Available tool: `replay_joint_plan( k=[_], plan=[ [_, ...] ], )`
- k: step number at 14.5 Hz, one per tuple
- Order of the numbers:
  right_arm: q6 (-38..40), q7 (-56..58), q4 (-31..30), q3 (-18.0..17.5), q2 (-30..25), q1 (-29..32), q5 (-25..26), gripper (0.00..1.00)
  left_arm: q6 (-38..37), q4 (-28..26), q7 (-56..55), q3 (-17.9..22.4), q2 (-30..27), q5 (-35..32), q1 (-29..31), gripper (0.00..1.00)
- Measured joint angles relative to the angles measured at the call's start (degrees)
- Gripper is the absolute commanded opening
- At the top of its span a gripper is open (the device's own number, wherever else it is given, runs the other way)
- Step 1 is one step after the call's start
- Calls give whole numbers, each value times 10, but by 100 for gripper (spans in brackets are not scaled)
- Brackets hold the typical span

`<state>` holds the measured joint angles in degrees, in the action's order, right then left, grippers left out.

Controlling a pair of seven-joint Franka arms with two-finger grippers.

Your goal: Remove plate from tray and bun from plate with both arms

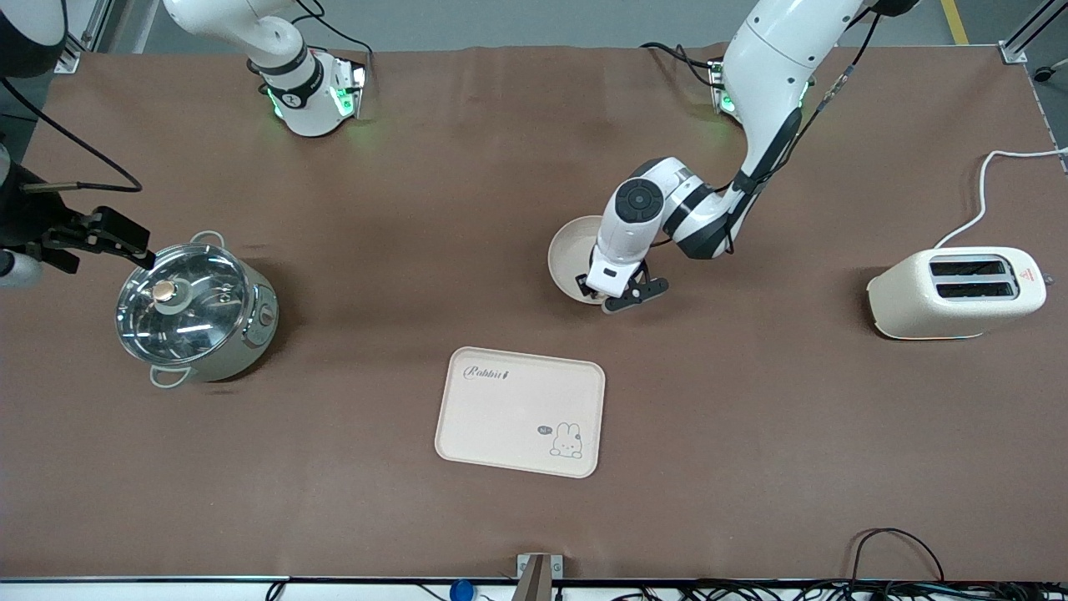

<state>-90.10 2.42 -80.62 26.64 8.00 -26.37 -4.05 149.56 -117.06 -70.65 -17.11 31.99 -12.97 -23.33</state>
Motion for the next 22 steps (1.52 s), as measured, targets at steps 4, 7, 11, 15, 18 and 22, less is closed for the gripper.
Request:
replay_joint_plan(
  k=[4,7,11,15,18,22],
  plan=[
    [0,-1,4,-196,0,174,36,100,-2,2,-3,0,-1,0,1,40],
    [0,-1,8,-252,0,215,53,100,-103,35,-2,0,-25,0,8,40],
    [1,-2,13,-253,0,218,55,100,-240,80,27,-3,-70,0,63,42],
    [1,-2,14,-253,0,223,55,100,-242,49,248,-7,-86,-3,246,43],
    [1,-2,15,-253,-1,224,55,100,-183,45,417,-9,-67,-14,378,43],
    [3,-2,16,-253,-5,224,55,100,-82,66,470,-18,8,-15,402,43]
  ],
)
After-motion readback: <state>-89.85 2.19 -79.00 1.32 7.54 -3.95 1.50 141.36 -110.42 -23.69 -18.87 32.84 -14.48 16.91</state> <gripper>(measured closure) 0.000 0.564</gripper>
